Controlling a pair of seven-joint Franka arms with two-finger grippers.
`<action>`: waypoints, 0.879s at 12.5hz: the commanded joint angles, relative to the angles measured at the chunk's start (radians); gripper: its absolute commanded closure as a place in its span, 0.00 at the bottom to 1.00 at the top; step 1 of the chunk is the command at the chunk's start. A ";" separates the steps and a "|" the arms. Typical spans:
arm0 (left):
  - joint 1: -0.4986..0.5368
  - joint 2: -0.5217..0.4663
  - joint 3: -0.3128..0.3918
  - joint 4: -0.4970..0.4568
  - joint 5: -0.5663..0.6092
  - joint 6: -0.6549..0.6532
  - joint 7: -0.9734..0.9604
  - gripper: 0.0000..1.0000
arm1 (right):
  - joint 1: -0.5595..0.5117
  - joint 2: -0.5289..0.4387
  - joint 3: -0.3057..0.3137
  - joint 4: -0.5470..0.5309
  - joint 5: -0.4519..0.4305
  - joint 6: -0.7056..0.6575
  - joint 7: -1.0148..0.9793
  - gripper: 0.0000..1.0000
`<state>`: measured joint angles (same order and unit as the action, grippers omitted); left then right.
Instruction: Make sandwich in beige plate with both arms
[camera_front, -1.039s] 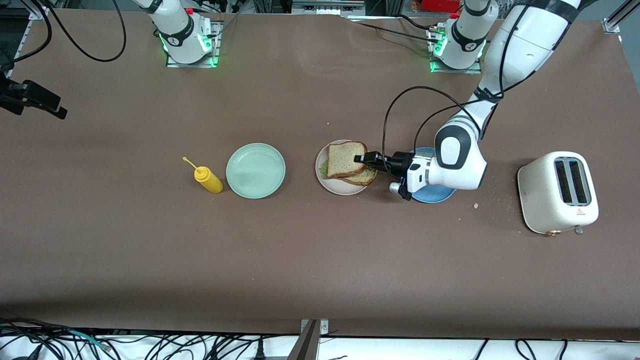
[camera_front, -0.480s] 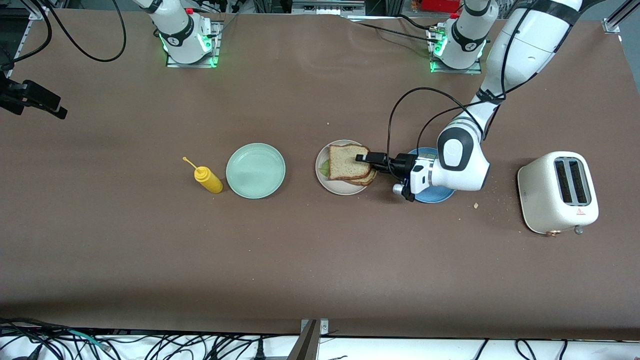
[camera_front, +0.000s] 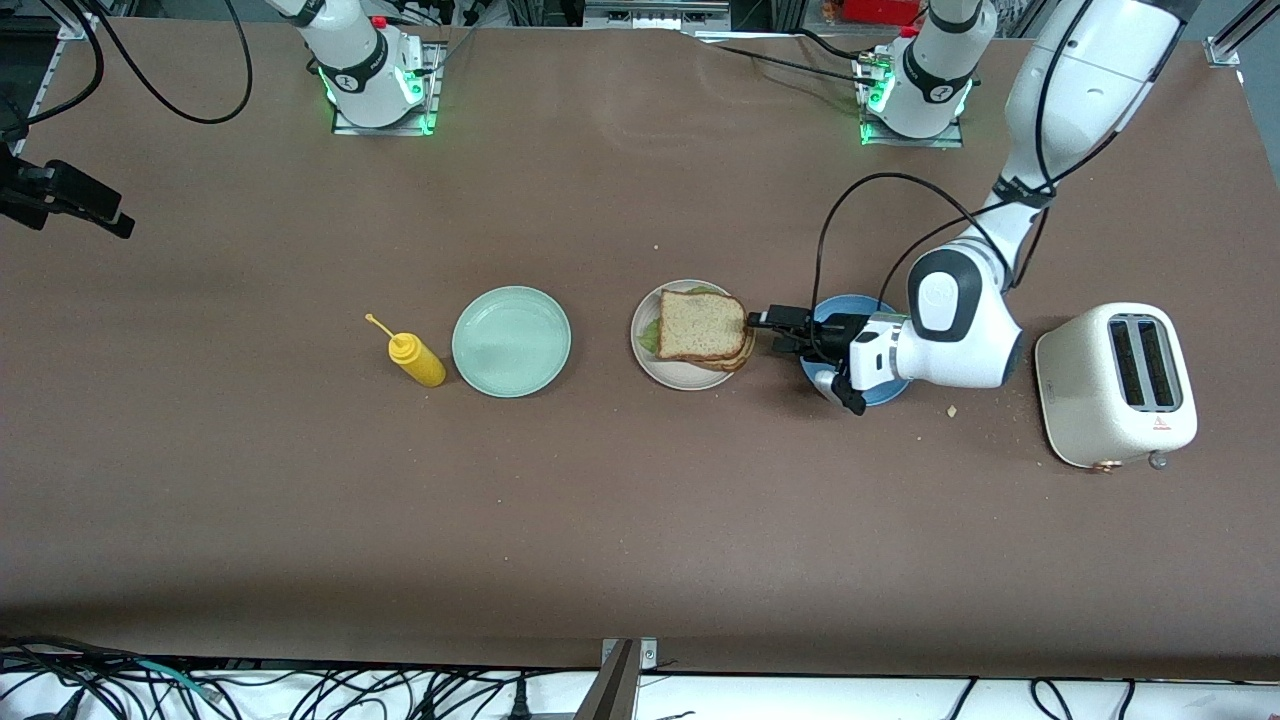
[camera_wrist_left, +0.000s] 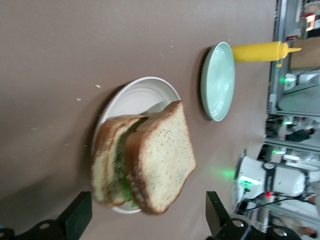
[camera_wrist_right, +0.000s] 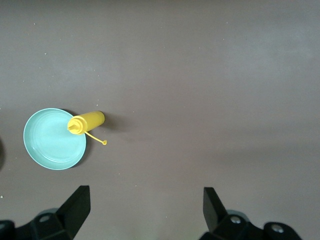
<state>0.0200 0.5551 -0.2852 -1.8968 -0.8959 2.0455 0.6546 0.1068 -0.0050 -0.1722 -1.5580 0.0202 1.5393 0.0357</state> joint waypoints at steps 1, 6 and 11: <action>0.012 -0.088 0.000 -0.002 0.154 -0.013 -0.102 0.00 | -0.004 0.007 0.000 0.027 -0.010 -0.025 -0.011 0.00; 0.101 -0.122 0.001 0.164 0.548 -0.232 -0.188 0.00 | -0.004 0.007 0.000 0.027 -0.010 -0.025 -0.011 0.00; 0.152 -0.187 0.003 0.334 0.808 -0.461 -0.347 0.00 | -0.004 0.007 0.002 0.027 -0.013 -0.025 -0.010 0.00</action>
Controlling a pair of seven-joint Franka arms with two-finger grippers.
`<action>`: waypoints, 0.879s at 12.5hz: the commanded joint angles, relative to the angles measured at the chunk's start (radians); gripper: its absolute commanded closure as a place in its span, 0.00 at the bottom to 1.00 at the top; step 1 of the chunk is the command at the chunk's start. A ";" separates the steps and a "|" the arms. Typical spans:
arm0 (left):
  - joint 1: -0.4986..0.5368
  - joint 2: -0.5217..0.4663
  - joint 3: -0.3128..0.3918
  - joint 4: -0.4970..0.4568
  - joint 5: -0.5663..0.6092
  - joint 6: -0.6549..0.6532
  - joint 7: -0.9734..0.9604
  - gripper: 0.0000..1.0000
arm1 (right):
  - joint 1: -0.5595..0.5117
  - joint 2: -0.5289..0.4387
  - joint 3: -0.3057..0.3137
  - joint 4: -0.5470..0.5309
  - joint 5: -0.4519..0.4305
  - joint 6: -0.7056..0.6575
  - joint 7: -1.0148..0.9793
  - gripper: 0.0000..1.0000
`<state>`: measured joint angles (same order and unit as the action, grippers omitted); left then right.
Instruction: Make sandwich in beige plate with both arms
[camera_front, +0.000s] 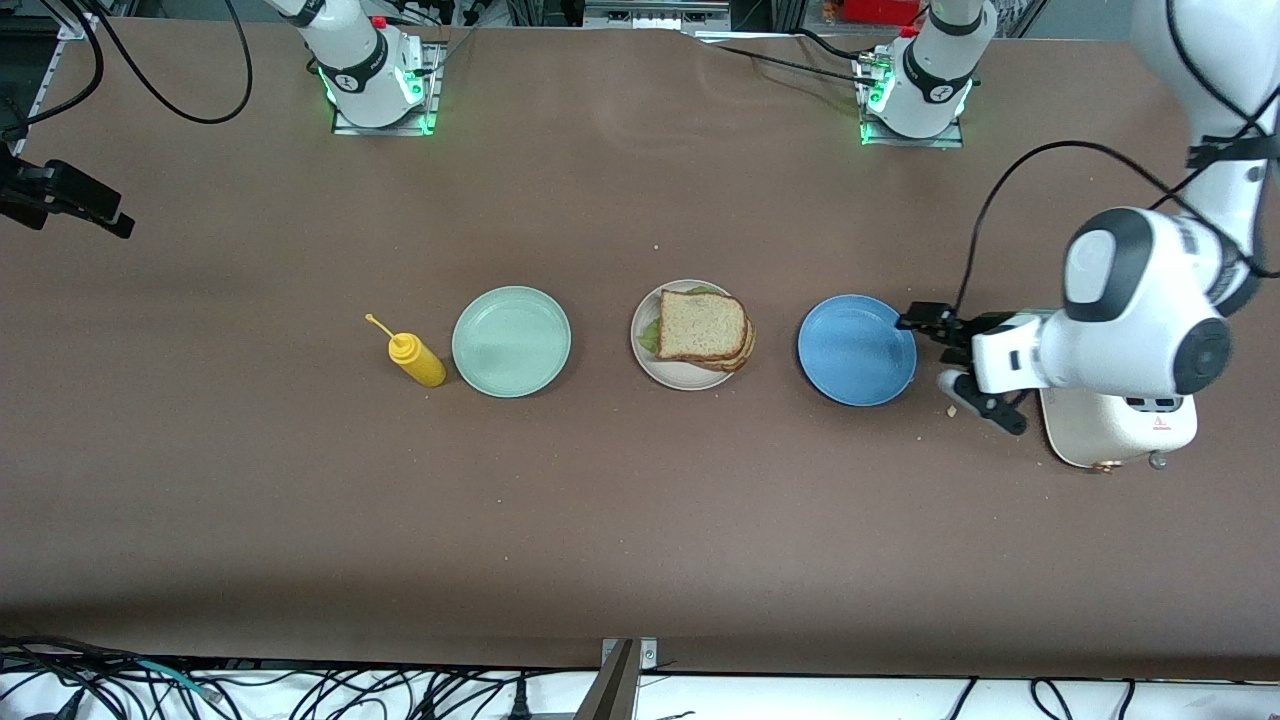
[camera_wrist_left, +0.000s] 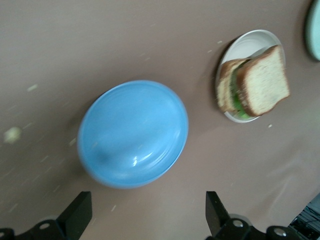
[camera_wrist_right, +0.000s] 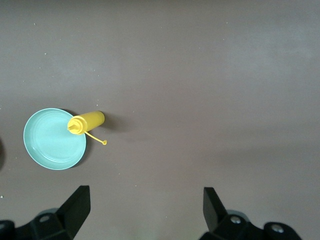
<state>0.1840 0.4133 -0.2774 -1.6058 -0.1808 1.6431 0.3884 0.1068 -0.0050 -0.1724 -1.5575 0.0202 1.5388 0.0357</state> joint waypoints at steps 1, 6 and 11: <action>-0.021 -0.089 -0.003 0.040 0.139 -0.063 -0.124 0.00 | -0.004 0.007 0.002 0.027 -0.013 -0.025 -0.010 0.00; -0.173 -0.289 0.122 0.017 0.215 -0.091 -0.324 0.00 | -0.004 0.008 0.002 0.027 -0.013 -0.025 -0.010 0.00; -0.181 -0.387 0.142 -0.006 0.221 -0.028 -0.324 0.00 | -0.004 0.007 0.002 0.027 -0.014 -0.025 -0.008 0.00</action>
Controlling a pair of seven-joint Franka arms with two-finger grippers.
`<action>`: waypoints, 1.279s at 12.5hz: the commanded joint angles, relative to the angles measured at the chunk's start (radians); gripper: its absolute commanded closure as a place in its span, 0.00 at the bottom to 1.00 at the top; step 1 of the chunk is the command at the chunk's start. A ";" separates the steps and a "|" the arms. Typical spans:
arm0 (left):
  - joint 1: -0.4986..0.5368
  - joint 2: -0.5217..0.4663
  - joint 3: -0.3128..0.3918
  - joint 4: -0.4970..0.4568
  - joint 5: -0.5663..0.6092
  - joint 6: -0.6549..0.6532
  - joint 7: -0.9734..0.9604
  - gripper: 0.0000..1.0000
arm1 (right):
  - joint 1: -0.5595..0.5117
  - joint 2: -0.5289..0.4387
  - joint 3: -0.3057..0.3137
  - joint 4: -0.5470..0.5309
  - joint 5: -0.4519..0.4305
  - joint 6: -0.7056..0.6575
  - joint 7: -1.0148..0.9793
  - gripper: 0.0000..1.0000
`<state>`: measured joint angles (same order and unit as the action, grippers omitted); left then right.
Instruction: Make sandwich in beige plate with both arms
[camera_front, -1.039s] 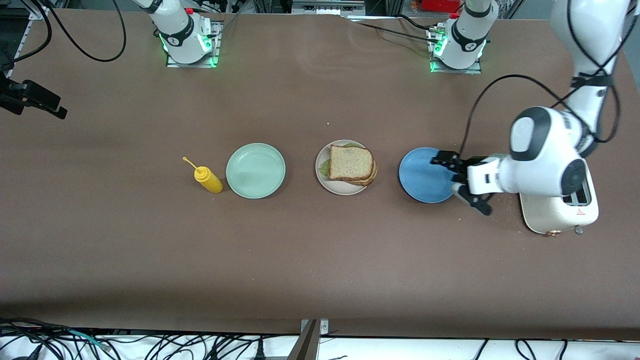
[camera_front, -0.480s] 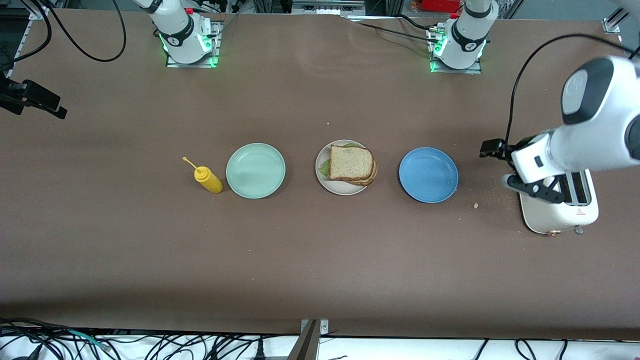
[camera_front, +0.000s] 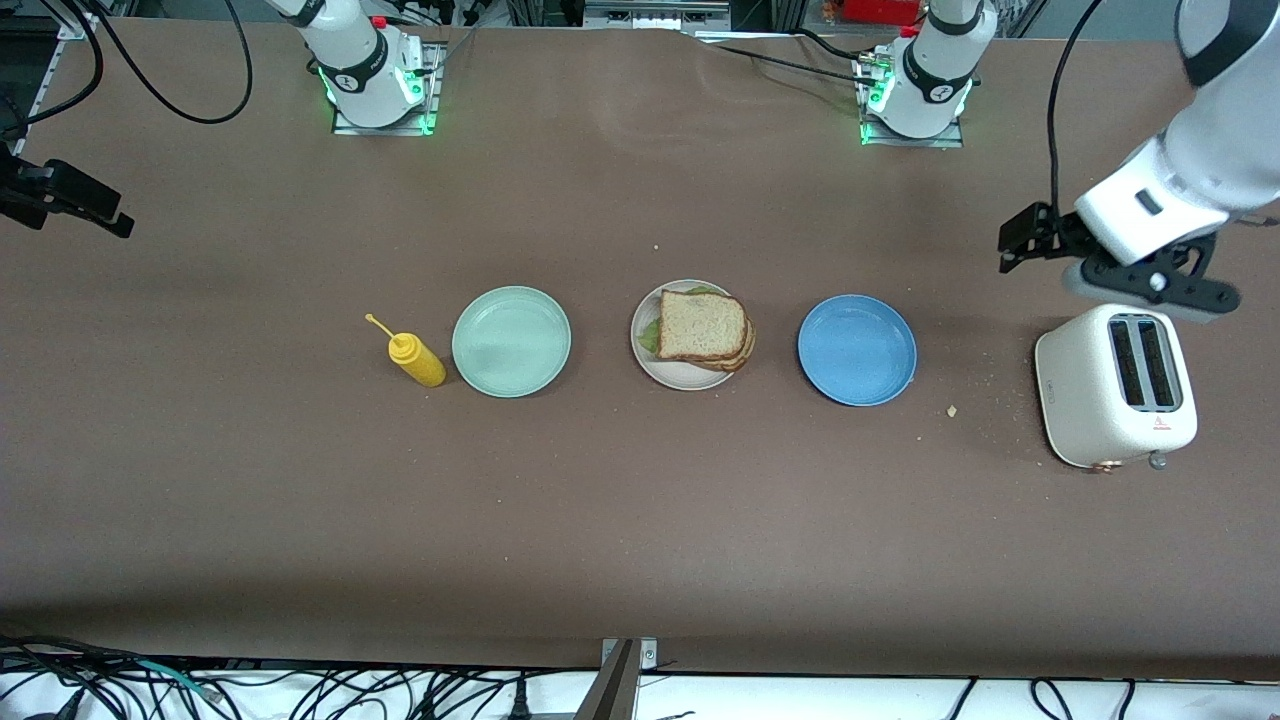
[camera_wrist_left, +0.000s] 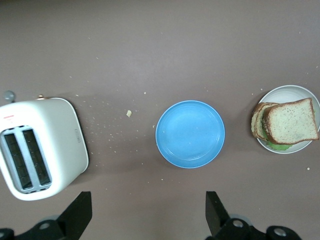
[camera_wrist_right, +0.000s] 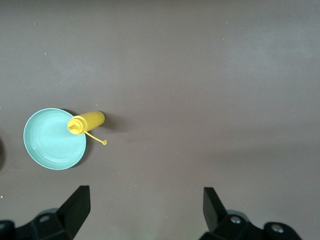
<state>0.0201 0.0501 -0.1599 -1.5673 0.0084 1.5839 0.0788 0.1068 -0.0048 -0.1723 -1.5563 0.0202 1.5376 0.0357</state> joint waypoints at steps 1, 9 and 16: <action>-0.020 -0.027 0.025 -0.045 0.024 0.027 -0.017 0.00 | -0.004 0.008 0.002 0.025 -0.014 -0.024 -0.008 0.00; -0.019 -0.030 0.020 -0.047 0.024 -0.004 -0.134 0.00 | -0.004 0.006 0.002 0.025 -0.014 -0.024 -0.008 0.00; -0.016 -0.026 0.020 -0.040 0.025 -0.004 -0.122 0.00 | -0.004 0.005 0.002 0.025 -0.014 -0.025 -0.008 0.00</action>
